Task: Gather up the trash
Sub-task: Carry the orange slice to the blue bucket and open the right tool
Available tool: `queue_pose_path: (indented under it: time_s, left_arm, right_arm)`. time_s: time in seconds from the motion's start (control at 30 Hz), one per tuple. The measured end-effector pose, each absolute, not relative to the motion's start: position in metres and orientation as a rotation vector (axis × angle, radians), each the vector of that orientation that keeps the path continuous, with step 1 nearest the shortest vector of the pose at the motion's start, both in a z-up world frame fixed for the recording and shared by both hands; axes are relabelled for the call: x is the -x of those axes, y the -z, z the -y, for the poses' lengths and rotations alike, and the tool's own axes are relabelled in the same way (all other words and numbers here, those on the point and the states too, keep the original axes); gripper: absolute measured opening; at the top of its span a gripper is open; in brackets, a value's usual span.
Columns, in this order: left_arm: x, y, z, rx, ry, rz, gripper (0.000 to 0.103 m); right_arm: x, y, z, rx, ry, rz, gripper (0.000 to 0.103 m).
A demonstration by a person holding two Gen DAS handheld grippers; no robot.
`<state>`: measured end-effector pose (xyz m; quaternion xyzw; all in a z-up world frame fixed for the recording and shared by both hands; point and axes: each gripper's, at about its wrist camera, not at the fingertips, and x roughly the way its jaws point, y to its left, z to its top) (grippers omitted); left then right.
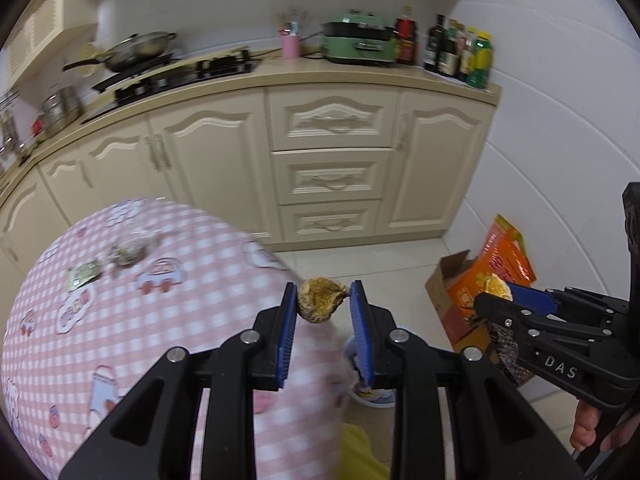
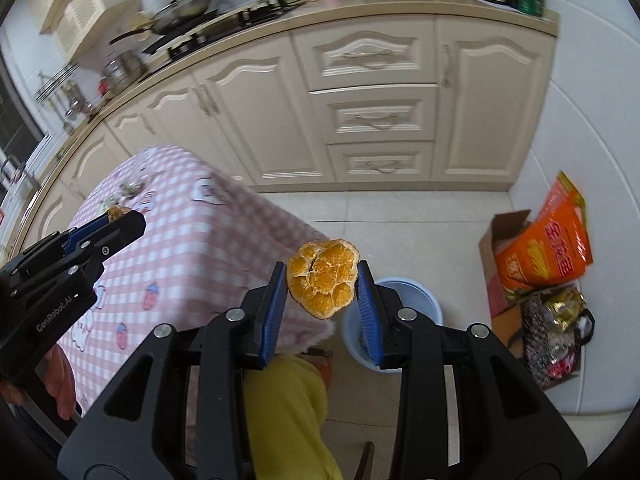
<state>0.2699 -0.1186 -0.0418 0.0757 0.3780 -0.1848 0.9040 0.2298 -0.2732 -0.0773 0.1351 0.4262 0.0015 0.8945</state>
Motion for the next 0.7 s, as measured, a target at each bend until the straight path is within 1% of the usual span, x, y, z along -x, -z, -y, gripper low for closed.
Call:
queue_pose_path:
  time_s: [0.3, 0.57, 0.6, 0.63, 0.7]
  left_arm:
    - [-0.262, 0.061, 0.189, -0.255, 0.468, -0.819, 0.026]
    - [-0.257, 0.072, 0.231, -0.301, 0.492, -0.83, 0.027]
    - [-0.258, 0.073, 0.234, -0.307, 0.481, -0.832, 0.029]
    - [-0.26, 0.076, 0.238, -0.323, 0.47, -0.839, 0.043]
    - [-0.261, 0.081, 0.243, -0.353, 0.461, -0.853, 0.066]
  right_arm:
    - [-0.208, 0.096, 0.33, -0.36, 0.091, -0.902, 0.035]
    - [-0.192, 0.109, 0.361, -0.402, 0.148, -0.92, 0.035]
    - [-0.19, 0.11, 0.364, -0.404, 0.152, -0.921, 0.035]
    - [-0.188, 0.111, 0.366, -0.408, 0.159, -0.923, 0.035]
    - [-0.186, 0.113, 0.369, -0.413, 0.166, -0.926, 0.035]
